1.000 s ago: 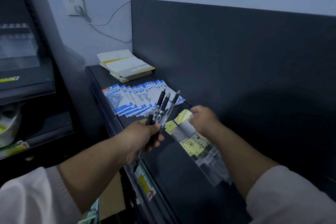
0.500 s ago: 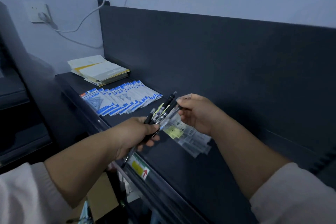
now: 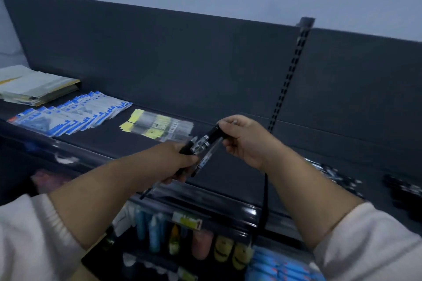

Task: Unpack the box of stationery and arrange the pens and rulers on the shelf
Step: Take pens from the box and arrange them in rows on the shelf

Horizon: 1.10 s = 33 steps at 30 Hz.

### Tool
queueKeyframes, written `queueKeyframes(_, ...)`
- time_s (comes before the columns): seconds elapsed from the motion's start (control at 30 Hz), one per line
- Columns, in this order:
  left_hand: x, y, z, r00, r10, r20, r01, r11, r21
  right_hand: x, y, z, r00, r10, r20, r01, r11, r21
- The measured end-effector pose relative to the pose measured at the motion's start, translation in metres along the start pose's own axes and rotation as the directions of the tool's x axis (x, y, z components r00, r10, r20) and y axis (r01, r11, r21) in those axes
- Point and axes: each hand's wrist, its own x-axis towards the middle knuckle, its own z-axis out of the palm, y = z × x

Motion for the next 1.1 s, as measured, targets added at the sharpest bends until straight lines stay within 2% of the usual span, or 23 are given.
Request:
queueKeyframes(0.13,-0.002,0.025,0.041,0.999,0.046,0.023,-0.045,0.999,-0.005,-0.033,0.007,-0.044,0.989,-0.064,-0.135,0.06,0.998,-0.03)
queueKeyframes(0.37,0.022,0.063,0.113,0.998,0.058,0.007,-0.054,0.959,-0.277,-0.079,0.021,-0.138,0.953,-0.009,-0.304,0.039,0.995,0.093)
queueKeyframes(0.47,0.04,0.089,0.157,0.998,0.062,0.012,-0.056,0.952,-0.301,-0.094,0.026,-0.191,0.937,0.01,-0.349,0.035,0.992,0.121)
queueKeyframes(0.63,0.065,0.134,0.24,0.999,0.031,-0.01,-0.033,0.94,-0.338,-0.11,0.037,-0.281,0.928,0.078,-0.366,-0.019,0.987,0.162)
queueKeyframes(0.77,0.081,0.164,0.297,1.0,0.015,-0.024,-0.023,0.928,-0.373,-0.12,0.046,-0.348,0.929,0.074,-0.364,-0.03,0.992,0.126)
queueKeyframes(1.0,0.101,0.206,0.374,1.0,0.024,-0.002,-0.023,0.943,-0.331,-0.137,0.056,-0.439,0.938,0.091,-0.335,-0.052,0.991,0.122)
queueKeyframes(1.1,0.107,0.219,0.4,0.999,0.038,0.021,-0.03,0.951,-0.308,-0.142,0.066,-0.467,0.92,0.118,-0.372,-0.067,0.987,0.148)
